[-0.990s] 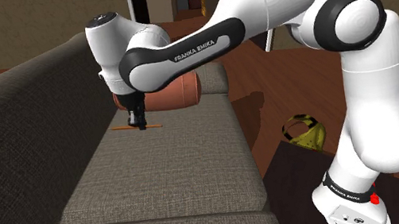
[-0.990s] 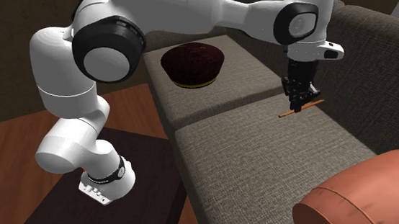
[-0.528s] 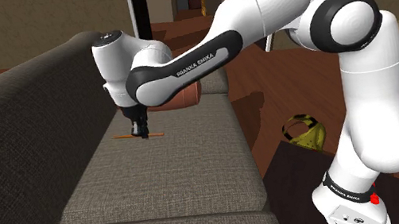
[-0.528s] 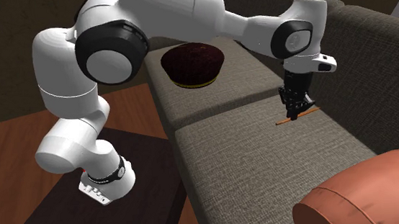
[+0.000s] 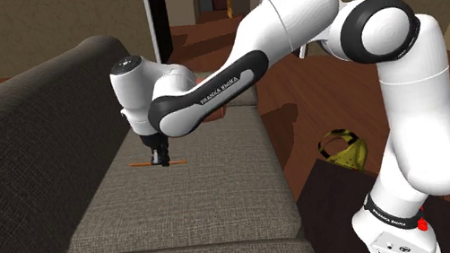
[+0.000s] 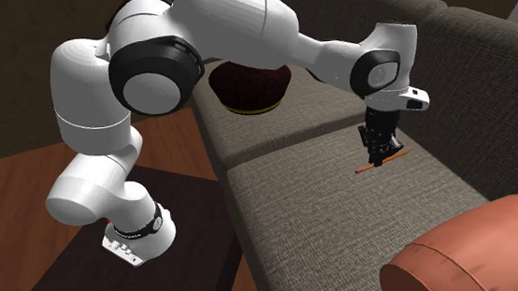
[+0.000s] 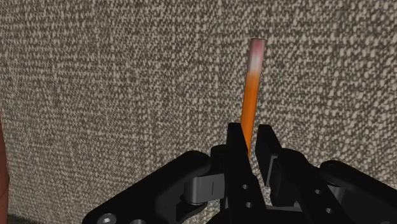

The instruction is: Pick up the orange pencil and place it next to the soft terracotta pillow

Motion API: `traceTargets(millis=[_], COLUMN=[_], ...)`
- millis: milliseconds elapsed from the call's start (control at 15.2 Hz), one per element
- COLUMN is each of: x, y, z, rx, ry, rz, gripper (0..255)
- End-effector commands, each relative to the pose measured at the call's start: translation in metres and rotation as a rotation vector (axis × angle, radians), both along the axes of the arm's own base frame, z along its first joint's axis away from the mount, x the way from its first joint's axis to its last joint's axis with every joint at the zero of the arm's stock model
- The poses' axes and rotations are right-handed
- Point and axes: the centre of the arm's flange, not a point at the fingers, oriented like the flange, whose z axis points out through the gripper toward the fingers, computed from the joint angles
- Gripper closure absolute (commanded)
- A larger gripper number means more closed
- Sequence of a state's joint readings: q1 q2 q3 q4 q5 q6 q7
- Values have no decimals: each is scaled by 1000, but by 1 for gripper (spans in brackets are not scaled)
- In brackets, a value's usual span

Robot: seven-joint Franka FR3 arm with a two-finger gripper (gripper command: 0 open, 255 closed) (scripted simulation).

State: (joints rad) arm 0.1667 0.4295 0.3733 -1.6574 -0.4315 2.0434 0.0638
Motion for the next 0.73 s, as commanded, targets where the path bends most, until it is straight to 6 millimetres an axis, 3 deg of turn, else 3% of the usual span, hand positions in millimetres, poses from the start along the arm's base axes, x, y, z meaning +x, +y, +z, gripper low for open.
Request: traceTargets(millis=[0, 132, 660], x=[-1, -1, -1], y=[0, 0, 0], z=[-11, -21, -21], rx=[0, 0, 0], ry=[0, 0, 0], rz=[0, 0, 0], gripper=[255, 255, 255])
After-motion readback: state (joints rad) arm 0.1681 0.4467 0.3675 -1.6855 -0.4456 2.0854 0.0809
